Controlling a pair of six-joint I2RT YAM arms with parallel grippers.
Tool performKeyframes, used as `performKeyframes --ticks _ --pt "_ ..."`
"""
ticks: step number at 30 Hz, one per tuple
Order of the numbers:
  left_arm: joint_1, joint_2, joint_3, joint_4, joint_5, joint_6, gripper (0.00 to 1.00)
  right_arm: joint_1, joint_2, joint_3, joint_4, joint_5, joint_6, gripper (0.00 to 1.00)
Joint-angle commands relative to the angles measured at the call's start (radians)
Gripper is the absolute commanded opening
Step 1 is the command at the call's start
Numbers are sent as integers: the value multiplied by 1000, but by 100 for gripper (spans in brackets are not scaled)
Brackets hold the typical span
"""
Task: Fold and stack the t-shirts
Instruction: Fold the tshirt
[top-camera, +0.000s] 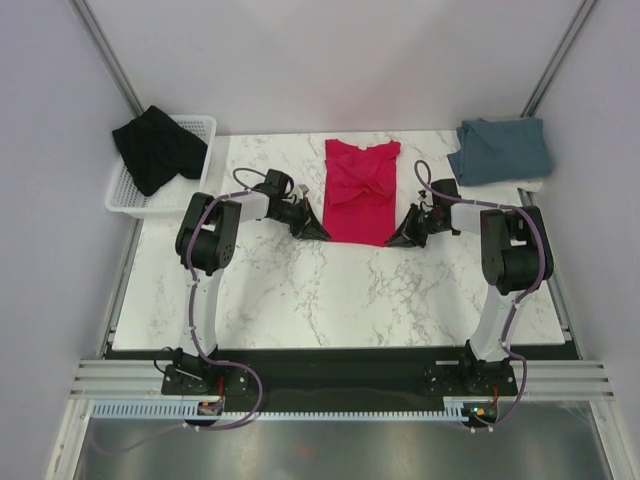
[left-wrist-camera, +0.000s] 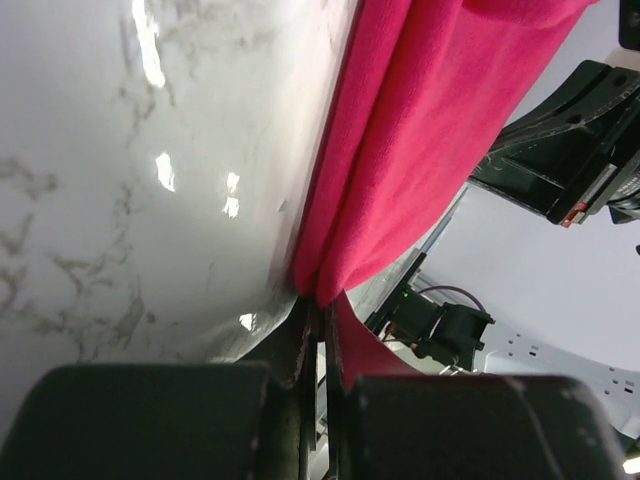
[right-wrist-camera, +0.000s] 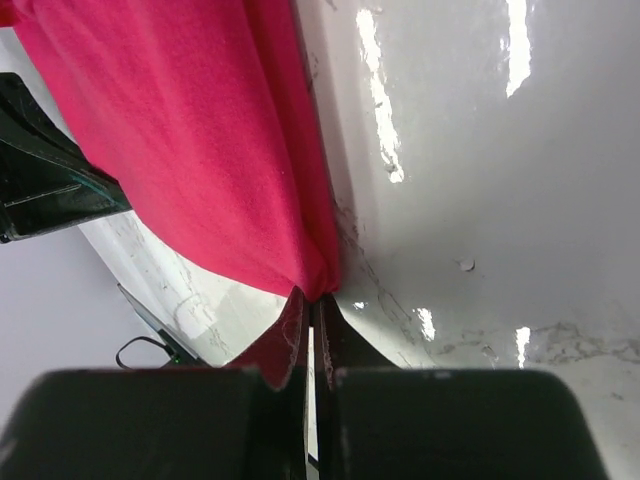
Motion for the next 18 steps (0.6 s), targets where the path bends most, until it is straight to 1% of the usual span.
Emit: performKeyframes --ticks 1,6,13,16,17,18 --pt "-1 -70 -31 26 -27 -15 2 2 -72 6 0 22 -30 0" --pt "-6 -230 -142 26 -27 -15 2 0 -193 -48 -31 10 -6 0" --pt "-43 -406 -277 26 -27 -15 2 2 -398 -163 -95 -1 -1 0" --pt "-69 -469 -309 41 4 -33 2 2 -469 -201 -119 -7 -6 0" --pt "-77 -485 -315 119 -2 -118 2 3 -486 -213 -134 -7 -10 0" --pt "-84 -501 -320 121 -7 -116 2 3 -503 -215 -145 -7 -12 0"
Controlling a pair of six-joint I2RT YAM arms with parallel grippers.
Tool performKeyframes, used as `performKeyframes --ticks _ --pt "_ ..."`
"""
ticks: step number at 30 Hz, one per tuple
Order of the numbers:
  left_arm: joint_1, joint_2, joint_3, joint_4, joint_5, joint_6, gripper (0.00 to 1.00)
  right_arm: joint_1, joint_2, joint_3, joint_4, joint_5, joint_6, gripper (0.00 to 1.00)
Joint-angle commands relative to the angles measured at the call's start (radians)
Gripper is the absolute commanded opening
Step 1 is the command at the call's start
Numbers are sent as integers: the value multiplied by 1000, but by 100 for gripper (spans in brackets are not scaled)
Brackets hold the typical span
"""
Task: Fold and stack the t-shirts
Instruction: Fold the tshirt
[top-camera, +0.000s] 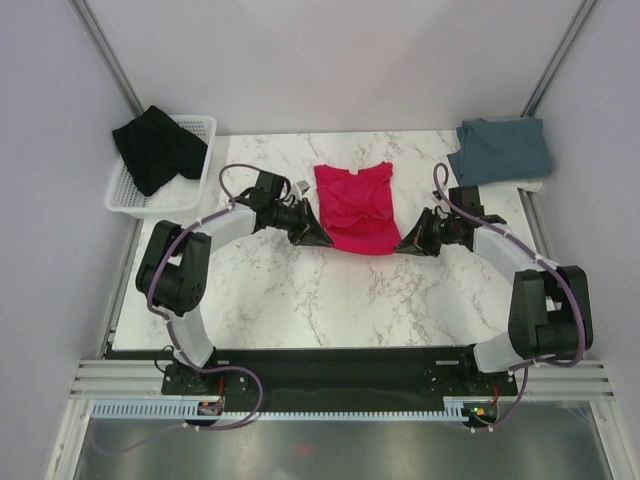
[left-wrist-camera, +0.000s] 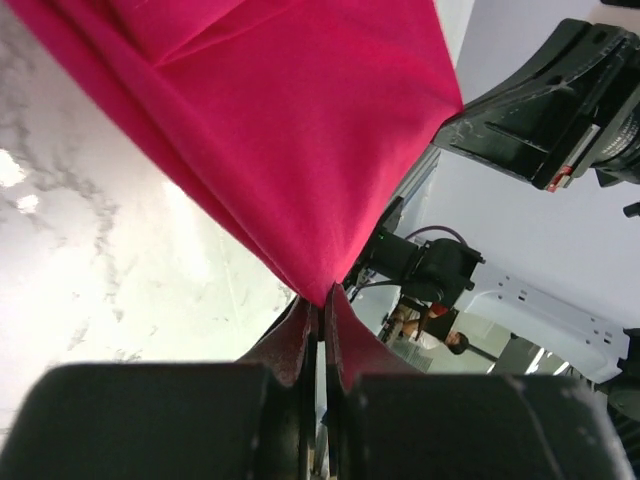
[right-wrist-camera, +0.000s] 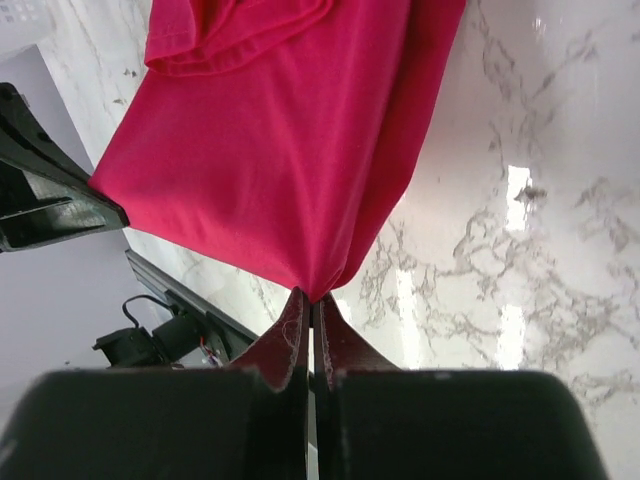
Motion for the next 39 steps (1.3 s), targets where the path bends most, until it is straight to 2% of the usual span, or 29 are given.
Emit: performKeyframes --ticks 1,6,10,14,20,30,33,35,39 --pt "-33 -89 -26 79 15 -76 2 1 -98 -18 -67 -5 -13 0" --pt "-73 -185 -46 25 -8 -30 2 2 -185 11 -124 2 -53 0" --pt "-84 -259 -123 -13 -28 2 2 2 -219 5 -134 1 -50 0" --pt "-82 -327 -85 -42 -69 57 2 7 -236 34 -125 -4 -49 0" --pt "-64 -336 -49 -87 -97 93 2 7 -224 76 -125 -1 -47 0" --pt "-47 -324 -218 -85 -95 33 2 16 -186 -22 -62 4 -14 0" --pt "-21 -266 -160 -85 -77 27 2 18 -130 1 -27 5 -6 0" --pt "-6 -226 -101 -88 -68 25 2 18 -92 74 -23 5 -6 0" --pt "36 -94 141 -100 -69 45 2 18 62 260 13 5 -10 0"
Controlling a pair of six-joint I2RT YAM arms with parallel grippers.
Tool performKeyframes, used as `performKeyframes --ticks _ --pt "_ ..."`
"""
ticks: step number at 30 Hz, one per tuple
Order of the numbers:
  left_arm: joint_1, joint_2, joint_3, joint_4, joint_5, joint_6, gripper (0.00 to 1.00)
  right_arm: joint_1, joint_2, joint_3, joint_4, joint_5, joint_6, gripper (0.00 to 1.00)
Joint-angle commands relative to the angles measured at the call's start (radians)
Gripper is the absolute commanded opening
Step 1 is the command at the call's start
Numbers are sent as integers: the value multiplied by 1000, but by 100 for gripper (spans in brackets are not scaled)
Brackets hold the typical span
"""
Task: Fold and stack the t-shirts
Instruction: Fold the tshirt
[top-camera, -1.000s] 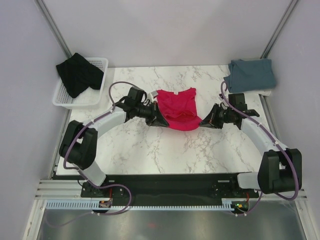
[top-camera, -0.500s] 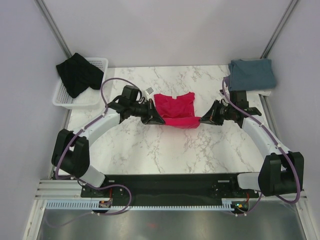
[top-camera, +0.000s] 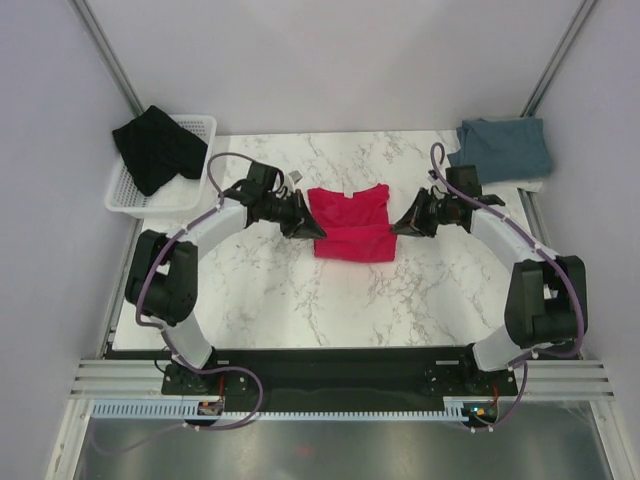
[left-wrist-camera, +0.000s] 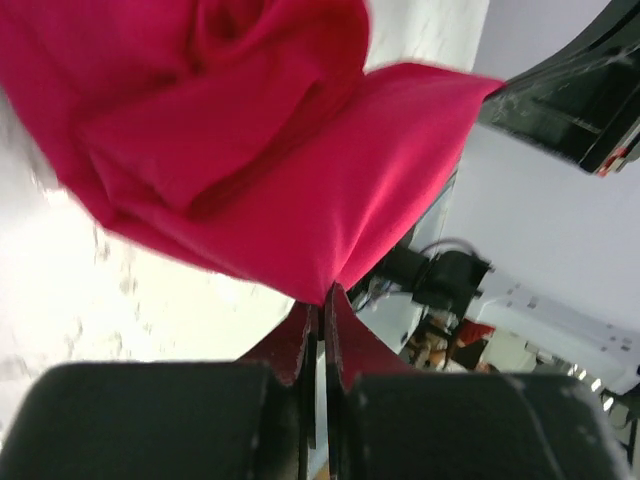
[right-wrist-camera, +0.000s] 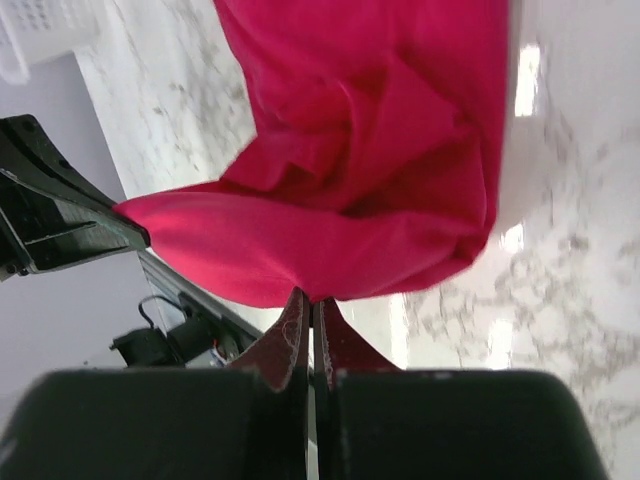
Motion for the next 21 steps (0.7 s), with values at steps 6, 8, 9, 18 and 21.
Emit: performKeyframes --ticks 6,8,9,18,21 --pt "92 240 433 2 -14 34 2 -5 355 505 174 6 15 0" --pt "103 347 480 22 -29 53 2 -3 481 564 203 14 14 0" --pt "105 385 526 34 -40 76 6 0 525 617 226 19 9 1" --pt "112 483 728 -12 -176 247 76 -3 621 711 232 22 -22 62" --pt "111 401 689 -45 -210 276 75 -3 534 629 221 16 -37 62"
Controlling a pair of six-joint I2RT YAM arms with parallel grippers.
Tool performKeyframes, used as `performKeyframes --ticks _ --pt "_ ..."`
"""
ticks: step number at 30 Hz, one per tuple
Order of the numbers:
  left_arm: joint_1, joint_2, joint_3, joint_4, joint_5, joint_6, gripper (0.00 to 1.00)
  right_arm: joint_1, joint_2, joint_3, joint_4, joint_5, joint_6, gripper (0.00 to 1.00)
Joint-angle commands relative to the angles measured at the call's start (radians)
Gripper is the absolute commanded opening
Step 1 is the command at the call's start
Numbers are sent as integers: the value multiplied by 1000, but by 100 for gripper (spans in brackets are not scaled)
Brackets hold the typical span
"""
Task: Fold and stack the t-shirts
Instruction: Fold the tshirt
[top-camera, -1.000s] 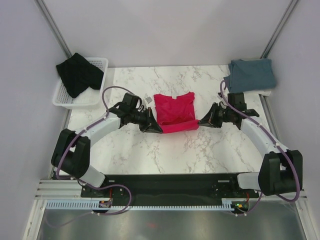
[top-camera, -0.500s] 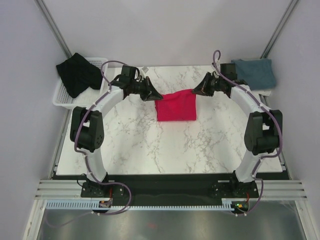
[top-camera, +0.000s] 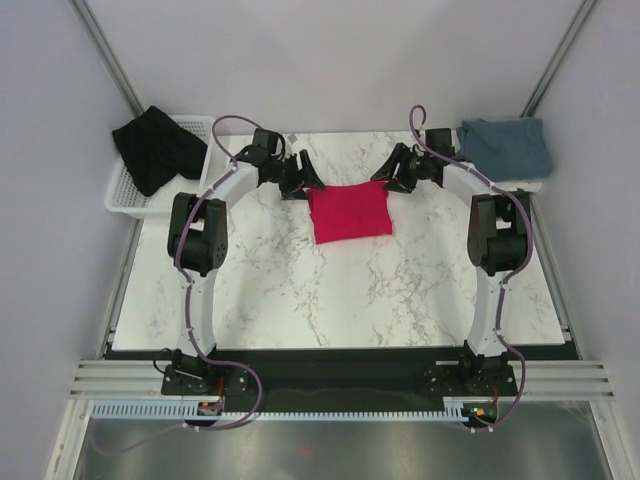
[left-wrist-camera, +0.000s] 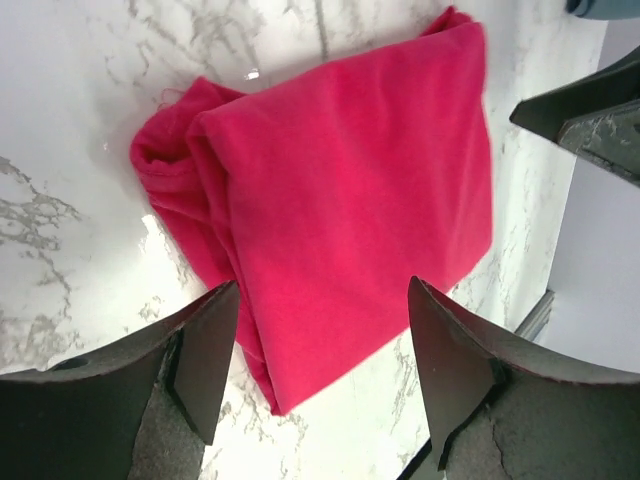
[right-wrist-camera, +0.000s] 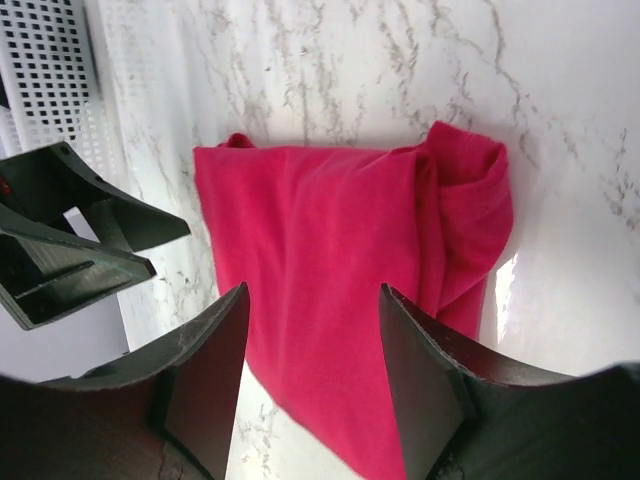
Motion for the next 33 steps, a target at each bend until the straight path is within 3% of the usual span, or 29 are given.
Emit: performKeyframes --ticks 1,6,12,16,19,24,33 --pt "0 -167 24 -4 -43 104 75 -1 -171 -67 32 -12 -39 62" --pt "3 -245 -107 -35 -28 111 74 -5 -265 -218 24 -12 -71 62" --pt "5 -273 -184 -29 26 143 73 -36 -256 -288 45 -138 -78 66" --pt "3 -279 -194 -15 84 204 73 -62 -199 -279 62 -181 -62 67" --pt "3 -273 -194 -50 16 279 76 -79 -175 -262 62 -190 -58 67" --pt "5 -267 -190 -93 -64 333 87 -99 -126 -216 61 -219 -64 67" --pt "-1 -224 -159 -106 -117 342 92 -157 -1 -154 64 -323 -67 69"
